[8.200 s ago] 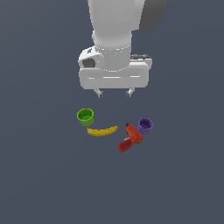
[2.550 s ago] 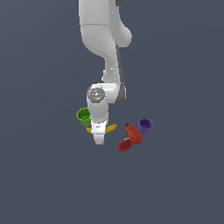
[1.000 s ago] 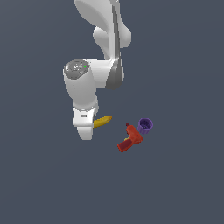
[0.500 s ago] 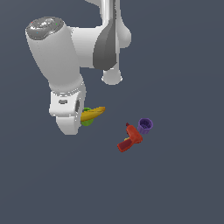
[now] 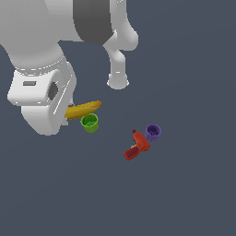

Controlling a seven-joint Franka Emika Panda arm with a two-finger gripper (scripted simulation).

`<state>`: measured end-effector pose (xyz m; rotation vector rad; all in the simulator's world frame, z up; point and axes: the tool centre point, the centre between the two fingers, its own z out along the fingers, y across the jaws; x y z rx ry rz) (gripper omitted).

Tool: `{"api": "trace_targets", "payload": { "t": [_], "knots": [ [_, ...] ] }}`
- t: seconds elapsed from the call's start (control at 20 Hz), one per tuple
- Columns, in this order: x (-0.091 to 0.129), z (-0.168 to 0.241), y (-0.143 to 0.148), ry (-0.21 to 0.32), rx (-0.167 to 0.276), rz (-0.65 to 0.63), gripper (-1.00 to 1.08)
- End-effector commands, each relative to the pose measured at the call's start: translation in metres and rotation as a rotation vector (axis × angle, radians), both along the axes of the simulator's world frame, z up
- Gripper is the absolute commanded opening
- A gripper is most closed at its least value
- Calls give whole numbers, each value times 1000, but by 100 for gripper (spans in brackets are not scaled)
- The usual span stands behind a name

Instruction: Pick up a designated object from a clutter of objects.

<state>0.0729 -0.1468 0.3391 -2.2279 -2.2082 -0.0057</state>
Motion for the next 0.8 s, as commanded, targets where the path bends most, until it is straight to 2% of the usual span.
{"api": "trace_targets", "payload": {
  "t": [0.0,0.4,0.75],
  "knots": [
    [6,19,-5,-1,-1,-1,-100],
    [22,65,-20,0,-4,-4,-100],
    [31,89,-27,0,-5,-5,-100]
  ]
}}
